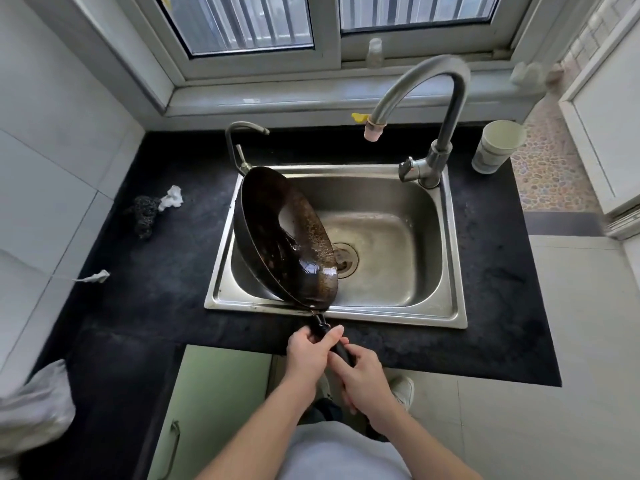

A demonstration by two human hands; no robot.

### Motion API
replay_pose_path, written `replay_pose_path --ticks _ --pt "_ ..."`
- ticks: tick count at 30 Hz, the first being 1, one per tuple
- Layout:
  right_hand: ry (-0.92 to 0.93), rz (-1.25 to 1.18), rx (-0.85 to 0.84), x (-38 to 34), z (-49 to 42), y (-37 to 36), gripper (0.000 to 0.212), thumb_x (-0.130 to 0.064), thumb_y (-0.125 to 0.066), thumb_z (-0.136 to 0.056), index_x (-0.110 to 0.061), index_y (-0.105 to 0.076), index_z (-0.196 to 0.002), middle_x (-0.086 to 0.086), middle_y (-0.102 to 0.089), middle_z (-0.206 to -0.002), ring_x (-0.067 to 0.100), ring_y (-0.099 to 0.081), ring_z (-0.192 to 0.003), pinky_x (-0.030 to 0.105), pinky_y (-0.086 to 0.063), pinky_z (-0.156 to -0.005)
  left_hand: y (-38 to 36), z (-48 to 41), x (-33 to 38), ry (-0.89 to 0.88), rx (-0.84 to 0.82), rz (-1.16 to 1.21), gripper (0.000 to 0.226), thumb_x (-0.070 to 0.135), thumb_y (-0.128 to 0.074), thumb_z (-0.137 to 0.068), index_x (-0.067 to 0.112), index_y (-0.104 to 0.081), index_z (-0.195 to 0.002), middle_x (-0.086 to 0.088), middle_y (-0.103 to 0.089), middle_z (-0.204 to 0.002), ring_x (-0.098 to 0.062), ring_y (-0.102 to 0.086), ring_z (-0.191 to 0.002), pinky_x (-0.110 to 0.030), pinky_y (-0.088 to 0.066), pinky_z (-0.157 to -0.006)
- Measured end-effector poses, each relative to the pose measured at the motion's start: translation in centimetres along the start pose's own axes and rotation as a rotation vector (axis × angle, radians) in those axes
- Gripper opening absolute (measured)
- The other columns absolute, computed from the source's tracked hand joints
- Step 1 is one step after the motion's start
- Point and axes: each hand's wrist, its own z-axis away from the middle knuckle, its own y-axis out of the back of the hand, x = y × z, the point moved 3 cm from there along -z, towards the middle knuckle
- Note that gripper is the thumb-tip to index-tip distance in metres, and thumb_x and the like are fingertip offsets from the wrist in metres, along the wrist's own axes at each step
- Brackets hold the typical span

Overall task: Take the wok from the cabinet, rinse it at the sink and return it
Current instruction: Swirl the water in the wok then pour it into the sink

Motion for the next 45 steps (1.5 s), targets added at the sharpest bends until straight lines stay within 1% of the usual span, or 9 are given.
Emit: replay_pose_path --ticks 10,12,15,20,26,30,34,40,45 --pt "-0.008 -0.059 -0.054 0.1 -0.2 0.3 0.019 -0.025 -0.058 -0.100 -0.020 -0.064 -0.083 0.006 -0.053 -0.050 0.016 -0.040 -0.031 0.023 -0.032 -0.031 -0.3 0.6 0.7 -0.049 0.060 -0.138 0.016 0.025 -0.079 -0.080 0.013 -0.071 -0.088 0.003 -0.079 -0.076 -0.016 -0.075 -0.083 -0.045 -0.058 -0.088" --pt "-0.027 -0.089 -0.066 0.2 -0.2 0.4 0.017 -0.025 -0.058 -0.100 -0.018 -0.063 -0.085 0.006 -0.052 -0.051 0.015 -0.040 -0.032 0.022 -0.033 -0.031 -0.4 0.7 0.9 -0.061 0.078 -0.171 0.015 0.026 -0.079 -0.080 0.015 -0.071 -0.085 0.006 -0.078 -0.073 -0.012 -0.074 -0.080 -0.042 -0.058 -0.086" --pt "-0.055 -0.172 -0.089 0.1 -0.2 0.4 0.025 -0.025 -0.058 -0.100 -0.011 -0.061 -0.079 0.006 -0.050 -0.051 0.015 -0.038 -0.032 0.022 -0.032 -0.032 -0.4 0.9 1.3 -0.094 0.127 -0.237 0.016 0.031 -0.079 -0.080 0.018 -0.071 -0.083 0.010 -0.077 -0.070 -0.007 -0.072 -0.076 -0.038 -0.059 -0.082" --pt "-0.107 -0.255 -0.110 0.2 -0.4 0.4 0.031 -0.026 -0.058 -0.099 -0.006 -0.055 -0.077 0.005 -0.047 -0.052 0.016 -0.035 -0.034 0.023 -0.030 -0.033 -0.6 1.1 1.7 -0.114 0.175 -0.310 0.022 0.038 -0.079 -0.077 0.019 -0.071 -0.082 0.006 -0.076 -0.073 -0.009 -0.071 -0.078 -0.038 -0.059 -0.079" --pt "-0.164 -0.340 -0.136 0.8 -0.9 0.5 0.027 -0.028 -0.061 -0.097 -0.007 -0.053 -0.083 0.005 -0.046 -0.058 0.016 -0.033 -0.038 0.021 -0.028 -0.035 -0.8 1.1 2.3 -0.115 0.196 -0.353 0.023 0.038 -0.081 -0.075 0.017 -0.071 -0.077 0.007 -0.075 -0.069 -0.009 -0.070 -0.075 -0.037 -0.058 -0.079" --pt "-0.188 -0.370 -0.151 0.7 -1.0 0.5 0.024 -0.027 -0.060 -0.098 -0.008 -0.053 -0.084 0.005 -0.046 -0.060 0.014 -0.032 -0.037 0.019 -0.027 -0.034 -0.9 1.0 2.5 -0.106 0.198 -0.358 0.025 0.040 -0.082 -0.073 0.017 -0.071 -0.075 0.005 -0.076 -0.070 -0.012 -0.071 -0.075 -0.040 -0.059 -0.078" --pt "-0.189 -0.387 -0.156 0.6 -1.1 0.4 0.023 -0.027 -0.060 -0.098 -0.008 -0.053 -0.086 0.005 -0.046 -0.060 0.014 -0.031 -0.037 0.019 -0.026 -0.034 -0.9 1.1 2.7 -0.103 0.203 -0.336 0.022 0.036 -0.082 -0.074 0.018 -0.071 -0.072 0.007 -0.075 -0.064 -0.009 -0.071 -0.072 -0.039 -0.059 -0.078" --pt "-0.163 -0.335 -0.159 0.5 -1.2 0.3 0.023 -0.027 -0.061 -0.097 -0.007 -0.055 -0.088 0.005 -0.046 -0.059 0.015 -0.033 -0.036 0.021 -0.028 -0.034 -0.6 1.3 2.5 -0.080 0.188 -0.303 0.019 0.035 -0.081 -0.076 0.019 -0.072 -0.070 0.009 -0.076 -0.066 -0.010 -0.072 -0.074 -0.038 -0.059 -0.078" --pt "-0.152 -0.305 -0.163 0.4 -1.2 0.3 0.025 -0.028 -0.062 -0.097 -0.008 -0.055 -0.084 0.005 -0.047 -0.058 0.015 -0.035 -0.037 0.020 -0.030 -0.034 -0.5 1.4 2.6 -0.071 0.191 -0.284 0.018 0.034 -0.081 -0.076 0.020 -0.073 -0.070 0.007 -0.076 -0.067 -0.011 -0.072 -0.075 -0.034 -0.057 -0.076"
